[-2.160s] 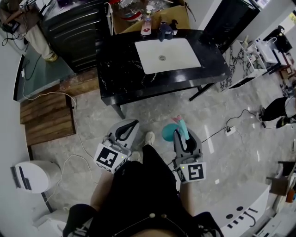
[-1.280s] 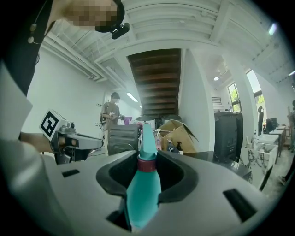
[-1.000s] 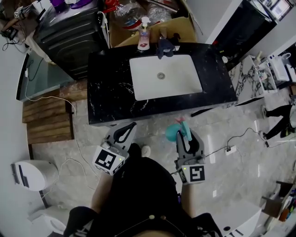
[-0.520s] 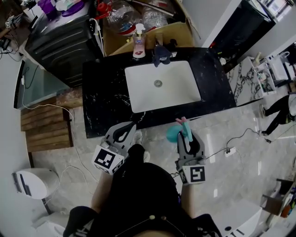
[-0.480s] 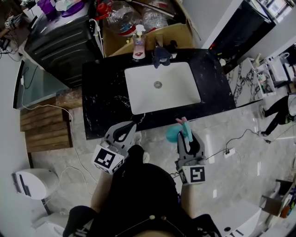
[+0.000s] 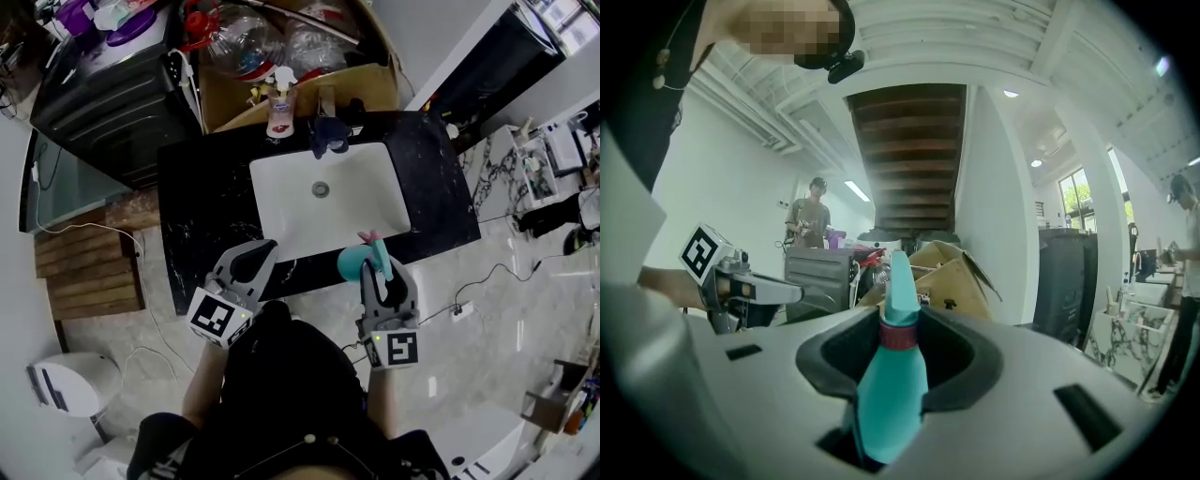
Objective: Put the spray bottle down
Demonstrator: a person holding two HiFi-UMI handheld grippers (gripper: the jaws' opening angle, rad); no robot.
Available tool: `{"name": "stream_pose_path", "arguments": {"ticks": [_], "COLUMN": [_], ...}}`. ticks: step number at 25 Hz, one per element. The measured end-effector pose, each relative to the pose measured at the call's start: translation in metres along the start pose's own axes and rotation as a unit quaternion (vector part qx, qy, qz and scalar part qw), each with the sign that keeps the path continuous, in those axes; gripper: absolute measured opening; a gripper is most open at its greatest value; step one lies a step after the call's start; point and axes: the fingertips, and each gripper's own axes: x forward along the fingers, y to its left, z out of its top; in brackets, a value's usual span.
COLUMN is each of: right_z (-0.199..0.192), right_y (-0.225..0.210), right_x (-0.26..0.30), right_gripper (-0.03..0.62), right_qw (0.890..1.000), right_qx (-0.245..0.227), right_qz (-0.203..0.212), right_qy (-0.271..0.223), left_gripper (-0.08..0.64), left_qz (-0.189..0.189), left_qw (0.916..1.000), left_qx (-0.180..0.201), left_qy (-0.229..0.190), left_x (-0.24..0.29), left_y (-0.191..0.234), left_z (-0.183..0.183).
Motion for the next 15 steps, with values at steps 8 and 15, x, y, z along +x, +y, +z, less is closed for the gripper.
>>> {"name": "stream_pose_path", "arguments": {"ticks": [8, 15], "right_z": [-0.004, -0.01], "right_y": [0.001, 0.009], "right_x": [0.034, 0.074], "right_gripper": [0.133, 0.134], "right_qw": [1.0, 0.997], "right_qx": [0.001, -0.02], "right_qz": [0.011, 0.071], "right_qy": [0.015, 0.018], "left_gripper": [0.006, 0.006], "left_qz": [-0.007, 0.042], "left_qw": [0.9998, 0.9988], "left_qx": [-0.006, -0.011], "left_qy": [0.02, 0.023], "left_x": [0.018, 0.012], "left_y": [0.025, 0.051], "left_z": [-0.005, -0.003]}}
